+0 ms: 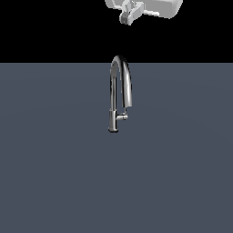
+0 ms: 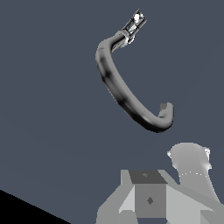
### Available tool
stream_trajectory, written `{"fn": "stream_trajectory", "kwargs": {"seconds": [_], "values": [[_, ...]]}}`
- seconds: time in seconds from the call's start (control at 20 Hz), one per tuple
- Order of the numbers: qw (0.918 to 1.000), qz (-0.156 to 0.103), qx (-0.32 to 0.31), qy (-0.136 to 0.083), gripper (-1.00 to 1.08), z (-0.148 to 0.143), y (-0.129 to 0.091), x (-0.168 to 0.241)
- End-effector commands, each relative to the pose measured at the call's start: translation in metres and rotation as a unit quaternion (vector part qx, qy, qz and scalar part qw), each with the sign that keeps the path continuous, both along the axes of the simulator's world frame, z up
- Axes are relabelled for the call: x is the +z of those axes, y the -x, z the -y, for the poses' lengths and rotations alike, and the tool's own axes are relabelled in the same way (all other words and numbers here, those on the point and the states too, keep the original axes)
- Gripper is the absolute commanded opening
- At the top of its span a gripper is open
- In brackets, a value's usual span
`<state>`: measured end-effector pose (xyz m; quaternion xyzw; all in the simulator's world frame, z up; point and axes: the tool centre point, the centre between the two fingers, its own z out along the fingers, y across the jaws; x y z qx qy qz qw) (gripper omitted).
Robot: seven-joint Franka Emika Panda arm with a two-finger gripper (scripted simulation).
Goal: Turn on the faucet by rotating a designated handle.
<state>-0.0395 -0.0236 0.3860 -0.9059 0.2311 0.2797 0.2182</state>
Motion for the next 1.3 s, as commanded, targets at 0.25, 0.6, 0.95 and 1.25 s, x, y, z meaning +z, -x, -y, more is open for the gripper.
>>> {"fn": "stream_trajectory", "kwargs": {"seconds": [0.25,0.6,0.95,1.25], "values": [[0.9962,-0.057,-0.044,-0.048,-1.00,0.005,-0.034,-0.034],[0.9855,-0.112,-0.087,-0.094,-1.00,0.010,-0.062,-0.070],[0.9666,-0.169,-0.131,-0.141,-1.00,0.014,-0.086,-0.111],[0.9429,-0.219,-0.171,-0.183,-1.00,0.015,-0.104,-0.150]]}}
